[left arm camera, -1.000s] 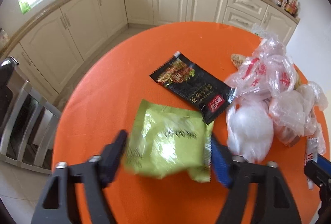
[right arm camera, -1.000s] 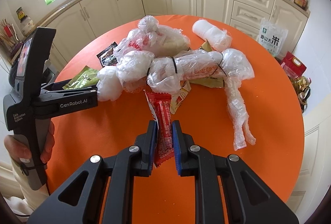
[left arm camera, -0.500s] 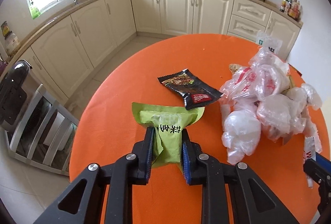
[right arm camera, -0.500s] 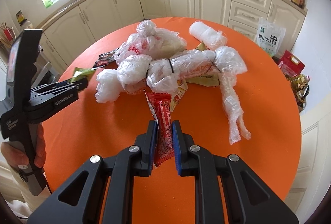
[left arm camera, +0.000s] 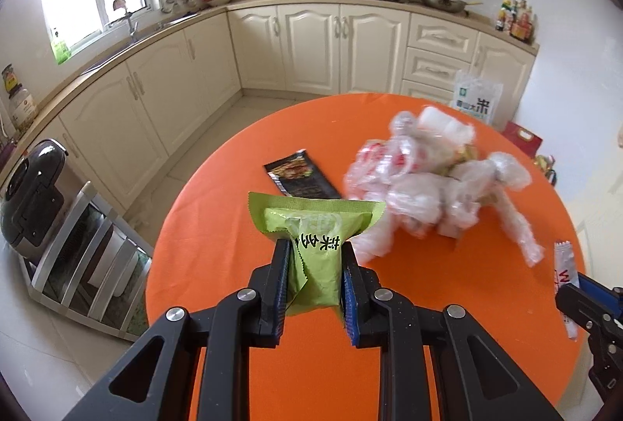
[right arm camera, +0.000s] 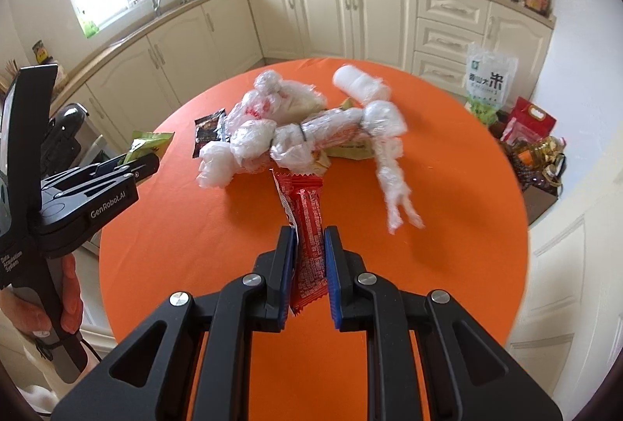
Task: Collect trash
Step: 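Carry the green bag and red wrapper toward the blue bin with both grippers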
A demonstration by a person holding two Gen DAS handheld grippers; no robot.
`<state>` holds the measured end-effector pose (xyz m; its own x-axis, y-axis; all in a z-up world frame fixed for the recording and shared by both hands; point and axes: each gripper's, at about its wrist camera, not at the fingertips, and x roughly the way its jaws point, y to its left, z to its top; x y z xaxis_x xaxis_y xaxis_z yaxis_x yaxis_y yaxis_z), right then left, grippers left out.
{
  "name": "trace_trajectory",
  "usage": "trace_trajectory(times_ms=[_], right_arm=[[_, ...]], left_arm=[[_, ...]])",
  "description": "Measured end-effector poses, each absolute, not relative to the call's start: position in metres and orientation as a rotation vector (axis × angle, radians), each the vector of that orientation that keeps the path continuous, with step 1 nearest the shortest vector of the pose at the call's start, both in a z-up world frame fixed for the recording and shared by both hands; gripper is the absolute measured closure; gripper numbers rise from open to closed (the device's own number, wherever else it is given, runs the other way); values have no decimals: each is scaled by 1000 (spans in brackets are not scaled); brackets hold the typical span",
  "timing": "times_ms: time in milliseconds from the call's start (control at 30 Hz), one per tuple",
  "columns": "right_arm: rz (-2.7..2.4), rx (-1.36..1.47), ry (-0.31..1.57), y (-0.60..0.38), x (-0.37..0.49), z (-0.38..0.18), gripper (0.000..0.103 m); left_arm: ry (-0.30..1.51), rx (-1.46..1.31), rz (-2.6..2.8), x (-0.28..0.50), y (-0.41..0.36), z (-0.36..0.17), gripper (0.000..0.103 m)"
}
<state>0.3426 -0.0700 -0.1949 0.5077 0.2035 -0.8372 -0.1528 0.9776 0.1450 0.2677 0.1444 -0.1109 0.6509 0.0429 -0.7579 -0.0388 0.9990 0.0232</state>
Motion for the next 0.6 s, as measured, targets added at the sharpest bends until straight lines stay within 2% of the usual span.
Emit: trace_trajectory(times_ms=[267, 600], right_arm=[[76, 116, 989, -128, 301, -179, 88], [-201, 220, 968, -240, 236, -167, 87]], left_arm=[[832, 62, -107, 237, 79, -88, 83], [843, 167, -386, 213, -40, -88, 83]])
